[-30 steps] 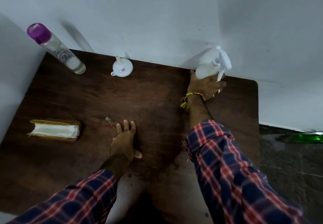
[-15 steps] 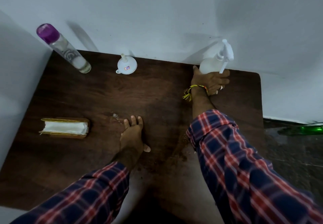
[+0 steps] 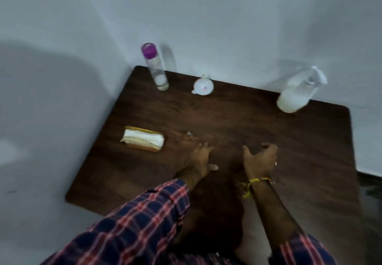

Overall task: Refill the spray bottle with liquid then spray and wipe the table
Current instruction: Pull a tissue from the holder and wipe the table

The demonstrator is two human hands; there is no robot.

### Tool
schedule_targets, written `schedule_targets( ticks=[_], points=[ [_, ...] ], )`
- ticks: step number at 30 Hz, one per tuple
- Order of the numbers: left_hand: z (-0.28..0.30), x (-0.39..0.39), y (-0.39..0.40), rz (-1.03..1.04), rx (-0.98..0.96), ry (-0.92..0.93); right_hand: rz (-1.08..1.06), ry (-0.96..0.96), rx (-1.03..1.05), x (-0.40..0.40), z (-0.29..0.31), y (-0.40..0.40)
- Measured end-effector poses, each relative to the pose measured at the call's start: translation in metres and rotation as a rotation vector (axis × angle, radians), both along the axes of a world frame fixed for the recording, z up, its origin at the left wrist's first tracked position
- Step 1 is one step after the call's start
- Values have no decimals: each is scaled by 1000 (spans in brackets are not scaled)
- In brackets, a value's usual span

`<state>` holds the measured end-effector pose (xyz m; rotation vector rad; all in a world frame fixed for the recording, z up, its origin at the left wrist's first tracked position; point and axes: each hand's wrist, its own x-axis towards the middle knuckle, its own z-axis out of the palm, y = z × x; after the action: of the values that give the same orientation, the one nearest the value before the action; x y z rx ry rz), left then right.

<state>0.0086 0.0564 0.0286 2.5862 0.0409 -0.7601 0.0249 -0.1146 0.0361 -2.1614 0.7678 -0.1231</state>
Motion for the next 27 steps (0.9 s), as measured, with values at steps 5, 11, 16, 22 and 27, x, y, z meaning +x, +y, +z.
schedule_targets(
  ticks=[5,11,16,22,27],
  points=[
    [9,-67,71,326,-39,-223,256,79,100,-33,-1,52],
    [-10,-129,150,676,75,-267,464,106,109,-44,13,126],
    [-30,-137,185,682,53,-220,639,64,36,-32,21,179],
    [-58,-120,198,475,86,11,691,128,-67,-6,21,227],
    [-63,-116,201,382,141,100,666,210,-122,0,12,242]
  ],
)
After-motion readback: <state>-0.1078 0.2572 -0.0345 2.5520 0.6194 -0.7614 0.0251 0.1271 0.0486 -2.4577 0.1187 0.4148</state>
